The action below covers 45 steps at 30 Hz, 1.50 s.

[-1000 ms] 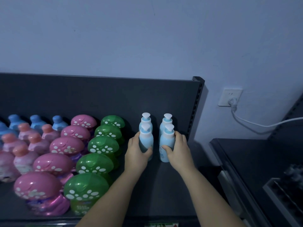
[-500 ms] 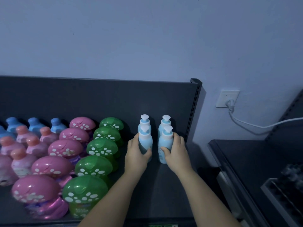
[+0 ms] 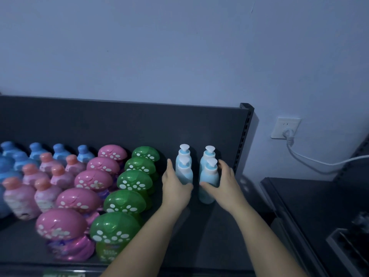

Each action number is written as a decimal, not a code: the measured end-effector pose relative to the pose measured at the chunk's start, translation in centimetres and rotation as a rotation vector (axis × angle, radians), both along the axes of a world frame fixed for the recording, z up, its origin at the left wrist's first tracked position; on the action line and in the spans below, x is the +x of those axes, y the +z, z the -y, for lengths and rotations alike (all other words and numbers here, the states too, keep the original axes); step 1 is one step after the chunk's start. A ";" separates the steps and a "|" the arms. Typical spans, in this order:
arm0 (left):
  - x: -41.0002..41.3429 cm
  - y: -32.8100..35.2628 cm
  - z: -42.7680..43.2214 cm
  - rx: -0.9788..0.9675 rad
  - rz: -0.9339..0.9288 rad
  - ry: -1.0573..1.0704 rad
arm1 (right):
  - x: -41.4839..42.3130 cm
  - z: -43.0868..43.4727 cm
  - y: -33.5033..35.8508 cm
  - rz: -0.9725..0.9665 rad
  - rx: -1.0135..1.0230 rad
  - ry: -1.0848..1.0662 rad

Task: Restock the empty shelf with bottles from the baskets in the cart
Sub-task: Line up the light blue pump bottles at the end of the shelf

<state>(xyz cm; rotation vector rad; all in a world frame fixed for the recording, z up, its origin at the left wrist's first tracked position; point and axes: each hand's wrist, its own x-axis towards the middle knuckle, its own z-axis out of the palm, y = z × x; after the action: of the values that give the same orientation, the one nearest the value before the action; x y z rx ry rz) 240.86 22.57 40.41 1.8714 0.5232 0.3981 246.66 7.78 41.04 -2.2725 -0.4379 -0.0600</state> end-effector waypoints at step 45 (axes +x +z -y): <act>-55.0 4.0 -43.5 0.812 -0.684 0.494 | -41.4 -48.5 6.2 0.489 -0.489 0.802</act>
<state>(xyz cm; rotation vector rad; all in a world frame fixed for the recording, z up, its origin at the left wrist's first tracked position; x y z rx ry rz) 185.84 66.10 44.39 2.6628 1.4691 0.2977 205.26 56.30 47.28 -2.3509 -1.7456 -0.1065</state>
